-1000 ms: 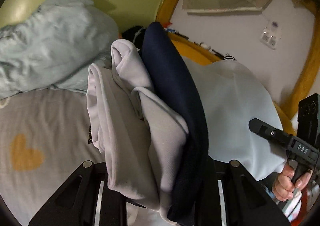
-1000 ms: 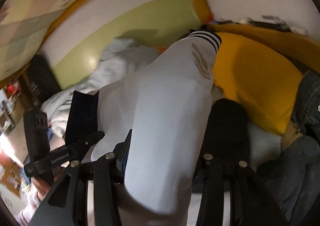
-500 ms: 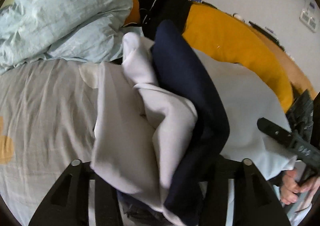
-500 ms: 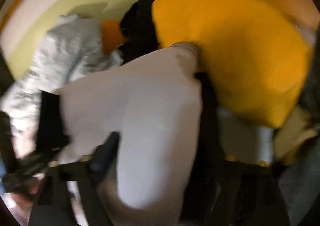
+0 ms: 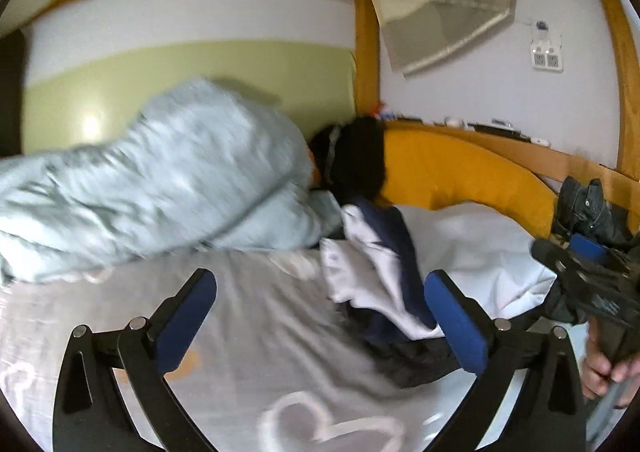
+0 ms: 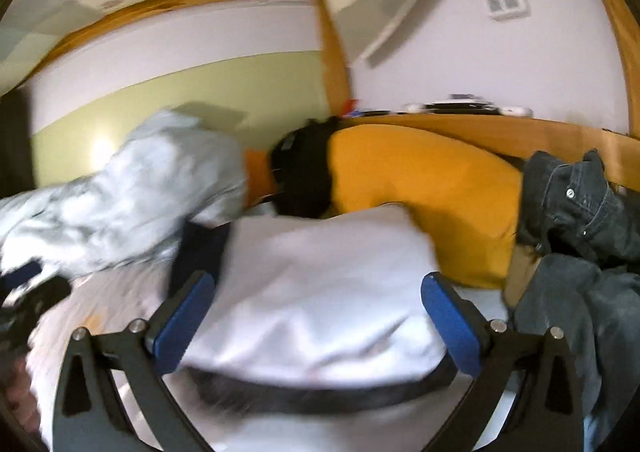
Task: Fold large clothes
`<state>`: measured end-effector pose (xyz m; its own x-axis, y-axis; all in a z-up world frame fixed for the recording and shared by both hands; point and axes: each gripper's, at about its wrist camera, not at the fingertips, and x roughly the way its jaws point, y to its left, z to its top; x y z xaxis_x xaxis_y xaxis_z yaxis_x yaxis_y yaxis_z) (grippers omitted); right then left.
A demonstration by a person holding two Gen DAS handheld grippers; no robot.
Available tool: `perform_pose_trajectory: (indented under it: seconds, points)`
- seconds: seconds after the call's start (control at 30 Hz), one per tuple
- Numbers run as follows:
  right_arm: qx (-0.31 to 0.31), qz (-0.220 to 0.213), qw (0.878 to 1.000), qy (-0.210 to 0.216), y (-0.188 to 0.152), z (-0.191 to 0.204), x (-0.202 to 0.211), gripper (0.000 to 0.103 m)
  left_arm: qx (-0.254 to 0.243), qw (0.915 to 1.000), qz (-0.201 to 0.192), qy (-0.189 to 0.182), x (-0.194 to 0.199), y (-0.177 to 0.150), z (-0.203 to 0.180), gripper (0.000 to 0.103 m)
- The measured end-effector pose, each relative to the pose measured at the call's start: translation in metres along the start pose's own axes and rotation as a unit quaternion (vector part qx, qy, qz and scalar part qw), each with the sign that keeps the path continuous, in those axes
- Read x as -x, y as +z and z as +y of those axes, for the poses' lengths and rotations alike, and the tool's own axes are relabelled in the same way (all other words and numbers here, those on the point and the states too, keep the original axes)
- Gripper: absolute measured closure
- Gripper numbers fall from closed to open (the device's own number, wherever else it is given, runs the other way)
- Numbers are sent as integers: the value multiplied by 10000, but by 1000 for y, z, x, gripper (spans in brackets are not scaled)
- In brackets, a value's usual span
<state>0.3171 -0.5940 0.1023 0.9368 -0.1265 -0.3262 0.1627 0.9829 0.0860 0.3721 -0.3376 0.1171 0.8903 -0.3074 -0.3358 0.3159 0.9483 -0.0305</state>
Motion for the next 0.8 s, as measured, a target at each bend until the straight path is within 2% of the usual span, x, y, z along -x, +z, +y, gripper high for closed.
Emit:
perform_pose_trajectory:
  seconds: [0.17, 0.27, 0.33, 0.47, 0.57, 0.6, 0.8]
  points:
    - [-28, -94, 9990, 442, -31, 38, 49, 0, -100, 9992, -383, 81, 47, -25, 27, 0]
    - [49, -221, 9996, 193, -57, 55, 62, 0, -38, 9990, -434, 66, 59, -43, 39, 0]
    - [249, -286, 9993, -49, -70, 64, 57, 0, -37, 9985, -520, 194, 64, -59, 42, 0]
    - [324, -499, 9974, -410, -94, 64, 54, 0, -11, 9981, -547, 288, 62, -92, 48, 0]
    - [276, -388, 9978, -466, -102, 62, 49, 0, 127, 9952, -585, 778, 54, -126, 49, 0]
    - [265, -349, 9979, -472, -101, 62, 47, 0, 80, 9956, -434, 827, 48, -127, 48, 0]
    - [758, -349, 9948, -589, -107, 81, 45, 0, -337, 9955, -603, 646, 50, -130, 30, 0]
